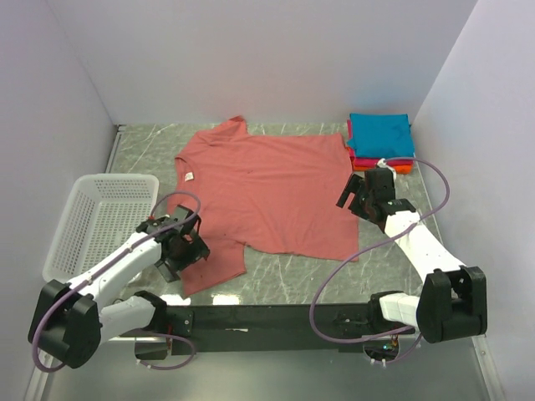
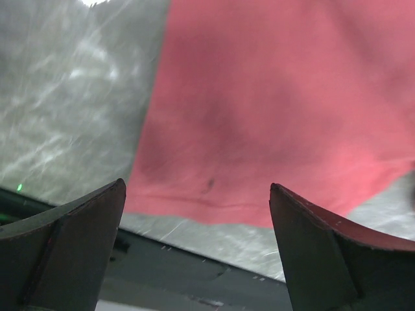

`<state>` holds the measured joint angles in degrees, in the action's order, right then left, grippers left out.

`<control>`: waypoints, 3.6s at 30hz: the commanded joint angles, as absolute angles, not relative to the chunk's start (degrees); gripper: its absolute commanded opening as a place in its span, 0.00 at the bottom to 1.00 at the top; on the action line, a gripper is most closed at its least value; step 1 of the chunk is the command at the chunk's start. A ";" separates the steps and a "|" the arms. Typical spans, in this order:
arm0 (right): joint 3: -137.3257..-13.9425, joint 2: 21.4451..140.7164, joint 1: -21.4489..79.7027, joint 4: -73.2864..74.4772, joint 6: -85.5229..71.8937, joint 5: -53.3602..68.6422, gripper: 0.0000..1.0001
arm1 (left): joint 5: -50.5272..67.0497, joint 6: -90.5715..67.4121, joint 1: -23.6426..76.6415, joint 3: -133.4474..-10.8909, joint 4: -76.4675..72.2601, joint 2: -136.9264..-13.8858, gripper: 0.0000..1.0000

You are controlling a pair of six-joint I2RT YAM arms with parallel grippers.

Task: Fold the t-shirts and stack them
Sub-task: Fold the tshirt

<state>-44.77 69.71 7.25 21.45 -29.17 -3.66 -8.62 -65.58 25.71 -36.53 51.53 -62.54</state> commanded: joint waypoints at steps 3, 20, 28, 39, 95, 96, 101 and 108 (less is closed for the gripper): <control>-45.00 68.55 6.94 18.81 -29.53 -5.80 0.94 | -4.05 -69.34 26.02 -34.38 56.08 -60.57 0.95; -44.56 68.65 6.94 20.56 -29.53 -4.66 0.94 | -4.92 -70.66 27.42 -31.64 51.15 -71.54 0.46; -38.16 60.31 7.12 34.51 -41.27 -5.97 0.95 | -6.77 -71.54 27.42 -35.59 56.95 -69.35 0.01; -25.05 48.87 7.03 41.22 -49.39 -2.19 0.92 | -5.71 -69.26 27.42 -36.57 55.82 -68.12 0.01; -52.73 71.62 6.94 36.03 -33.40 -6.50 0.00 | -1.76 -54.93 13.89 -71.19 39.56 -82.88 0.01; -54.04 72.24 6.94 36.12 -33.05 -6.76 0.00 | -1.41 -55.02 13.54 -72.06 39.20 -83.49 0.01; -58.70 76.10 6.77 37.18 -32.43 -8.52 0.00 | -1.05 -55.11 12.75 -75.23 38.32 -87.71 0.01; -62.66 80.24 5.89 37.53 -31.82 -9.49 0.00 | -4.13 -55.55 12.22 -80.15 38.58 -91.93 0.01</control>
<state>-59.53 79.48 6.79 37.06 -32.88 -7.09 -2.37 -56.21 12.69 -76.29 40.10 -91.42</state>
